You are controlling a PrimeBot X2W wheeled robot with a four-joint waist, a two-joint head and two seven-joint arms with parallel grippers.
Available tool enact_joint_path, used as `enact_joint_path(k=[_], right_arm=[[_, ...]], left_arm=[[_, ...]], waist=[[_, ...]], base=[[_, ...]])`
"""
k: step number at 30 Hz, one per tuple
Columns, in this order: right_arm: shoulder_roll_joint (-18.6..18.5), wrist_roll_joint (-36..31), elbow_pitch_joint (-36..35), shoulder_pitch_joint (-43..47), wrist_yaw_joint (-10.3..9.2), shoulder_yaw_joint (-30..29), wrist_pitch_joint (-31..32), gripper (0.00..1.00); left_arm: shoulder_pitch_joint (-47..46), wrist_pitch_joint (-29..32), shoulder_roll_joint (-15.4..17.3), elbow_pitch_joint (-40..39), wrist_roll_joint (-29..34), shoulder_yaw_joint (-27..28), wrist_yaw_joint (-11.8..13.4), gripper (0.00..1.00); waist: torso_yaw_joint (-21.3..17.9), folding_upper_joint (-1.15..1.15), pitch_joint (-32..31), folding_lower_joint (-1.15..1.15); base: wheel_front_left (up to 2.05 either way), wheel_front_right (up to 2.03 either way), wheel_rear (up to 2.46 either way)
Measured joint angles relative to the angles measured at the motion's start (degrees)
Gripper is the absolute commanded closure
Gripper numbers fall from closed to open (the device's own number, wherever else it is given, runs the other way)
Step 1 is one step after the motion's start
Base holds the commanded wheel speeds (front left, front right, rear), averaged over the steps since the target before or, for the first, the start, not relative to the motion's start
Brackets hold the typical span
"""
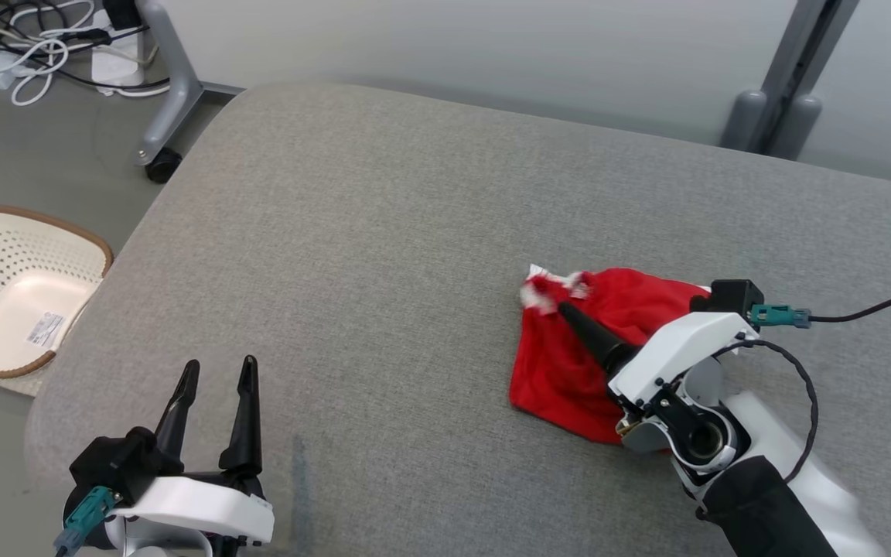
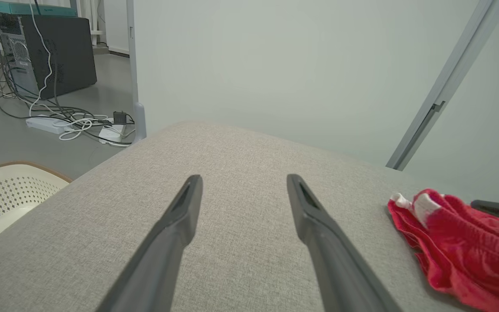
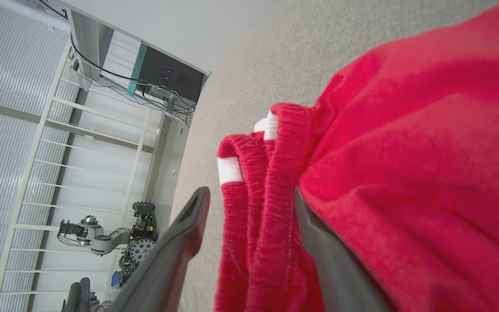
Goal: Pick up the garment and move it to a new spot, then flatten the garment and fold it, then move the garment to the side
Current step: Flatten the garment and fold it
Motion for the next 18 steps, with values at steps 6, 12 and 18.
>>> enact_joint_path(k=[6, 12, 18], right_arm=[[0.02, 1.77, -4.28, 0.04, 0.0, 1.56, -2.43, 0.0], [-2.91, 1.87, -10.2, 1.02, 0.01, 0.66, -6.42, 0.0], [-10.2, -3.65, -14.45, 3.6, 0.01, -1.47, -14.82, 0.0]], left_arm=[[0.02, 0.0, -0.01, -0.11, 0.46, 0.31, 0.0, 0.0], [0.1, 0.0, 0.0, -0.16, 0.96, 0.8, 0.0, 0.0], [0.87, 0.0, -0.01, -0.15, 1.26, 0.9, -0.01, 0.0]], waist=[[-2.46, 0.0, -1.22, 0.0], [-4.54, 0.0, -2.63, 0.0], [-6.15, 0.0, -4.46, 0.0]], base=[[0.0, 0.0, 0.0], [0.0, 0.0, 0.0], [0.0, 0.0, 0.0]])
